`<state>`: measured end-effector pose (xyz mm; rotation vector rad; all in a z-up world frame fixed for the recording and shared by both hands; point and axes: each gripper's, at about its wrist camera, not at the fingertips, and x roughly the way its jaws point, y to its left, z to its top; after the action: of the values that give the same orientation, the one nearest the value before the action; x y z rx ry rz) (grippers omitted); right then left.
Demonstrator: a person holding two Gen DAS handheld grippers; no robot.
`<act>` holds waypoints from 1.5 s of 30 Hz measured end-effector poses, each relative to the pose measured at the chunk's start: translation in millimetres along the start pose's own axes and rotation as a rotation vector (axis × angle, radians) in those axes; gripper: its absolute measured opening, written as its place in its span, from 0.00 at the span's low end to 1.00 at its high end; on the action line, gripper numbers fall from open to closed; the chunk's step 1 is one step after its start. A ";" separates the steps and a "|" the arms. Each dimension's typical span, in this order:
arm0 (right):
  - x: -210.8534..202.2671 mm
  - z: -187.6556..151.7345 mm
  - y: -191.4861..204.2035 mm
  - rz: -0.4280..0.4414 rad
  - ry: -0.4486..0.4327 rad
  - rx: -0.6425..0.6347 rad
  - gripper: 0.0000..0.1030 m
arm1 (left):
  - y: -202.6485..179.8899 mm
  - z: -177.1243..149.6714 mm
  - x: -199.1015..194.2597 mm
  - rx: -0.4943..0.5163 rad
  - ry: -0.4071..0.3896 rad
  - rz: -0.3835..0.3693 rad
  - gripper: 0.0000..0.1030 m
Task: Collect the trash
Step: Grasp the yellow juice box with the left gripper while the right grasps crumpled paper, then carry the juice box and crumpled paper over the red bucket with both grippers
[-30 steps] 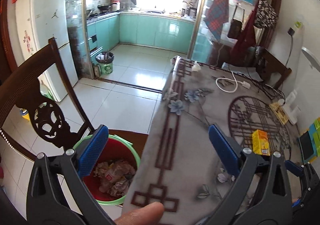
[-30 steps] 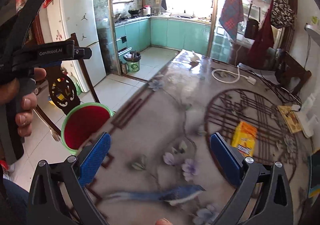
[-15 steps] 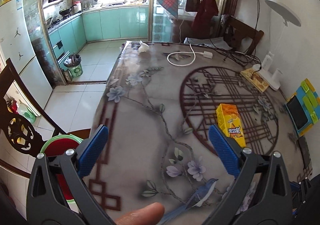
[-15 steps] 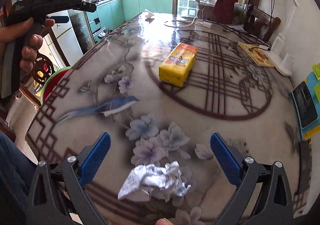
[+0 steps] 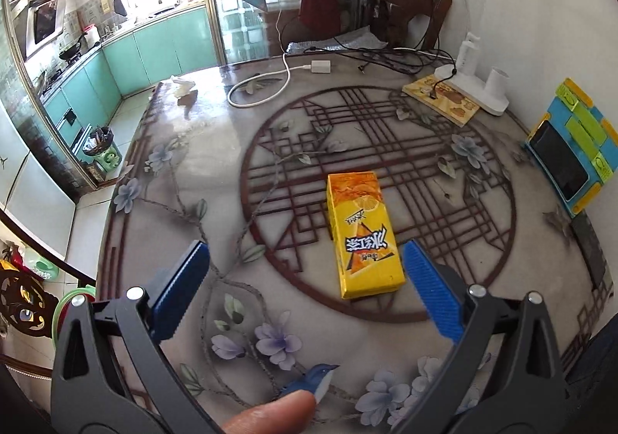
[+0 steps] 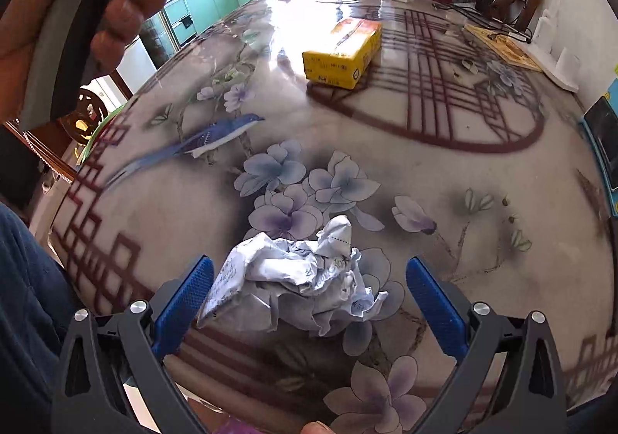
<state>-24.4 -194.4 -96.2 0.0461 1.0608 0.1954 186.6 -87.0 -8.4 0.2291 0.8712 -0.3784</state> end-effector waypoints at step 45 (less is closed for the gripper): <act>-33.9 11.1 -24.8 0.008 -0.145 -0.007 0.50 | -30.6 -2.1 98.0 -0.053 0.145 0.033 0.55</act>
<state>-27.3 -224.4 -64.8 0.0574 0.9159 0.2004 229.7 -136.6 -87.3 0.2238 1.0173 -0.3107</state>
